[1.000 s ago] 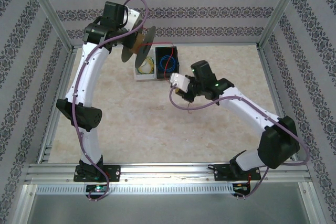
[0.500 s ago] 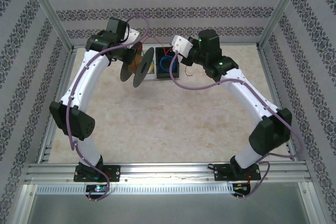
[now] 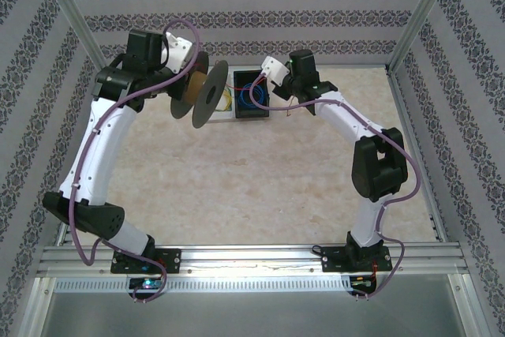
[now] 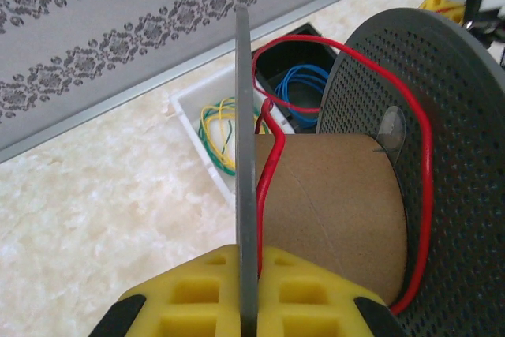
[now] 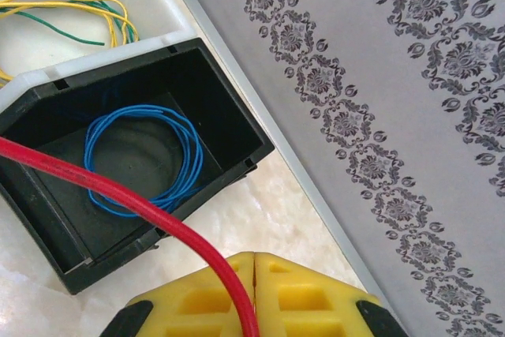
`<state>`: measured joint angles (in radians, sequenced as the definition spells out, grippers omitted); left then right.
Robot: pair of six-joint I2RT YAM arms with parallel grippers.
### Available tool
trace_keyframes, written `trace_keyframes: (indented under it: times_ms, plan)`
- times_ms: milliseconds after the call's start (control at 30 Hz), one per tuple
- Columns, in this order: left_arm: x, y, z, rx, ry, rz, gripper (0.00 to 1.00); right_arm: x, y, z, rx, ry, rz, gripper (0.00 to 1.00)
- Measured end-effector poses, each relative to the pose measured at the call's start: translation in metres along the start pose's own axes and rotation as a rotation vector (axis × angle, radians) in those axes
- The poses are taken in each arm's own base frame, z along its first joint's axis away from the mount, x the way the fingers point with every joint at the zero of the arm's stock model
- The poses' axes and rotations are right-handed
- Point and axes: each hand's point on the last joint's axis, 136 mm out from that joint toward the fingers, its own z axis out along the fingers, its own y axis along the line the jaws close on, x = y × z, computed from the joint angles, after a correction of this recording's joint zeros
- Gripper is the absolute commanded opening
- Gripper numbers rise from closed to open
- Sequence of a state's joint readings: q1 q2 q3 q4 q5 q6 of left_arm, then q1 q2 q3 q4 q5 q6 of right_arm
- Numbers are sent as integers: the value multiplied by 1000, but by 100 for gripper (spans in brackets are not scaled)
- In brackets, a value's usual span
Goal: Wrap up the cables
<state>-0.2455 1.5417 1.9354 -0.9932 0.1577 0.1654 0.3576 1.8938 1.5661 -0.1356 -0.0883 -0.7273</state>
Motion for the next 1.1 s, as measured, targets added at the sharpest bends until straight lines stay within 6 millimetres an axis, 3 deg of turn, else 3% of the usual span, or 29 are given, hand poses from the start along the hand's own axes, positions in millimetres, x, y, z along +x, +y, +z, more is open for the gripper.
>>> trace_keyframes:
  times_ms: [100,200,300,400,567,767,933,1100]
  plan:
    - [-9,4,-1,3,-41,-27,0,5,4,2,-4,9,16,0]
    - [-22,13,-2,-12,-95,-71,0,18,23,8,-33,43,20,0]
    - [-38,26,-3,-41,-164,-123,0,29,55,13,-80,85,9,0]
    - [-54,36,1,-60,-222,-169,0,27,95,17,-135,104,-18,0]
    - [-71,46,26,-75,-262,-230,0,3,156,13,-210,89,-90,0]
    - [-61,57,70,-106,-207,-276,0,-22,208,-8,-277,61,-159,0]
    - [-54,65,96,-140,-164,-279,0,-55,231,-46,-321,-2,-229,0]
    - [-52,64,113,-167,-139,-248,0,-97,236,-89,-345,-114,-276,0]
